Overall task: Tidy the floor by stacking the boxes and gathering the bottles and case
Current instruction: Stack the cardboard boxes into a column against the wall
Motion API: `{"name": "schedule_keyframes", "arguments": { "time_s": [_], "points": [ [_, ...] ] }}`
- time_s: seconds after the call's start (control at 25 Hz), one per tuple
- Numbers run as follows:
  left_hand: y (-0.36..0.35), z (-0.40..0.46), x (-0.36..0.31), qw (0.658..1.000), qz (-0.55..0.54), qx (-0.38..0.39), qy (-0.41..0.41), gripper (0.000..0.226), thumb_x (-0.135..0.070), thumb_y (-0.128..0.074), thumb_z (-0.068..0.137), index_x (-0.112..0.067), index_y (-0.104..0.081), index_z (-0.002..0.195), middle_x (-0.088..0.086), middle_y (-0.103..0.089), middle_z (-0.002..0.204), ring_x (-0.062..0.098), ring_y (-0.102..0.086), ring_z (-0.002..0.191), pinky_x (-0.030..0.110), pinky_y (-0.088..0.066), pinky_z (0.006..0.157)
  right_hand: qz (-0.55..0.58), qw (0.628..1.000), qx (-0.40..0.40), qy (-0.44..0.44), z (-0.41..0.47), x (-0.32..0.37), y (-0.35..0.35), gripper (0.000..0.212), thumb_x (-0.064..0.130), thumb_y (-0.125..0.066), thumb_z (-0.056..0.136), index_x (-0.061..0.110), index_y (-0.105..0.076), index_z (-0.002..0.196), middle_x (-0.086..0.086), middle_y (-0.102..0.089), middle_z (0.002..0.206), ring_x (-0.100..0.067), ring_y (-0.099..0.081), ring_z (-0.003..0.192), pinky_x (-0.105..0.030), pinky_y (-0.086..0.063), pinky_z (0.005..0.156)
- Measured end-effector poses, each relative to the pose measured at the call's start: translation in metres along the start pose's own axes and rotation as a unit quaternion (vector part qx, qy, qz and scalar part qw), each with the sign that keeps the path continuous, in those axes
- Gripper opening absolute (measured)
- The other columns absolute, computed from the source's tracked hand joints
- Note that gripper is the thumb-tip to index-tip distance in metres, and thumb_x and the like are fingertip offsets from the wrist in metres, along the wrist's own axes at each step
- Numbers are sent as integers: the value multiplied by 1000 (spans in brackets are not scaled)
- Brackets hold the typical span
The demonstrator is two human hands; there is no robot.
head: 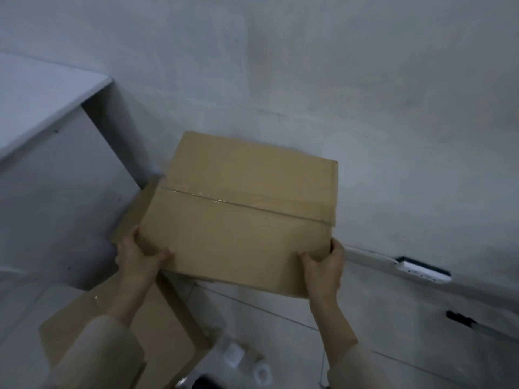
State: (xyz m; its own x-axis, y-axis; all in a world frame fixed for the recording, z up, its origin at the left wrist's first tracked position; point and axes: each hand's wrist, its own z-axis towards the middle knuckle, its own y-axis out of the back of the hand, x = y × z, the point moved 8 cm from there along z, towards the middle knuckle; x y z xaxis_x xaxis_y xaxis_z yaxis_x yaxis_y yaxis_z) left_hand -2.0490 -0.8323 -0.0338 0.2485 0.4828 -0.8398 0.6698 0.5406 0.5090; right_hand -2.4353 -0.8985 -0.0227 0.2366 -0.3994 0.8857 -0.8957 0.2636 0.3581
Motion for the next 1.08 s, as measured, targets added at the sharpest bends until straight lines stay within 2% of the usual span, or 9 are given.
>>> {"name": "schedule_keyframes", "arguments": {
  "time_s": [0.12,0.32,0.4,0.48,0.52,0.6,0.72,0.88,1.08],
  "points": [
    [37,35,21,999,-23,-20,20,90,-16,-80,66,-14,-28,139,18,-37,143,38,-39,130,56,-38,103,-6,992,120,35,1,9,-67,73,-5,-57,75,12,-31,141,-8,-43,141,-27,-42,128,-38,-37,106],
    [79,83,60,999,-36,16,18,72,-1,-74,72,-9,-37,134,20,-47,131,34,-49,119,41,-49,85,11,966,257,4,-29,-22,-179,84,-5,-63,76,19,-21,145,-6,-37,147,-25,-40,132,-46,-37,108],
    [87,89,77,998,-35,46,16,68,-6,-76,67,-21,-48,127,17,-50,127,28,-54,105,26,-56,74,43,967,252,-5,-46,-33,-209,84,-2,-63,80,21,-18,146,-5,-33,150,-24,-38,134,-48,-36,109],
    [89,94,91,999,14,28,-4,54,-17,-70,70,-32,-57,119,24,-45,136,29,-47,122,27,-46,97,64,972,226,-9,-58,-31,-231,81,1,-61,83,22,-16,147,-1,-29,152,-22,-35,136,-48,-34,111],
    [85,96,97,999,46,24,-7,54,-19,-69,72,-23,-55,124,26,-39,141,32,-36,133,35,-35,109,72,974,215,-16,-61,-27,-243,79,2,-60,84,22,-16,147,0,-29,152,-22,-34,136,-47,-33,111],
    [71,98,109,999,17,33,18,75,-15,-70,78,-13,-30,141,21,-25,151,36,-23,141,48,-27,114,81,976,199,-23,-62,-15,-265,78,2,-60,84,21,-17,146,-1,-31,151,-23,-35,136,-48,-33,112],
    [48,109,104,993,-35,116,8,89,-3,-60,84,-24,-1,148,7,-17,157,25,-24,143,47,-26,115,87,974,207,-15,-47,4,-291,78,9,-60,86,25,-14,147,-2,-26,153,-26,-34,137,-51,-33,111],
    [43,145,106,982,30,185,-32,90,6,-50,86,-25,8,147,11,-27,153,27,-30,140,41,-26,115,116,964,231,-65,-26,17,-305,74,13,-52,92,30,-6,147,1,-17,156,-31,-29,138,-62,-32,105],
    [39,166,95,979,123,158,-44,88,4,-47,83,-21,8,148,14,-15,156,31,-9,145,46,-19,117,132,966,221,-41,-27,24,-321,70,22,-46,95,36,-1,146,4,-14,156,-29,-29,137,-65,-34,100]
  ]
}}
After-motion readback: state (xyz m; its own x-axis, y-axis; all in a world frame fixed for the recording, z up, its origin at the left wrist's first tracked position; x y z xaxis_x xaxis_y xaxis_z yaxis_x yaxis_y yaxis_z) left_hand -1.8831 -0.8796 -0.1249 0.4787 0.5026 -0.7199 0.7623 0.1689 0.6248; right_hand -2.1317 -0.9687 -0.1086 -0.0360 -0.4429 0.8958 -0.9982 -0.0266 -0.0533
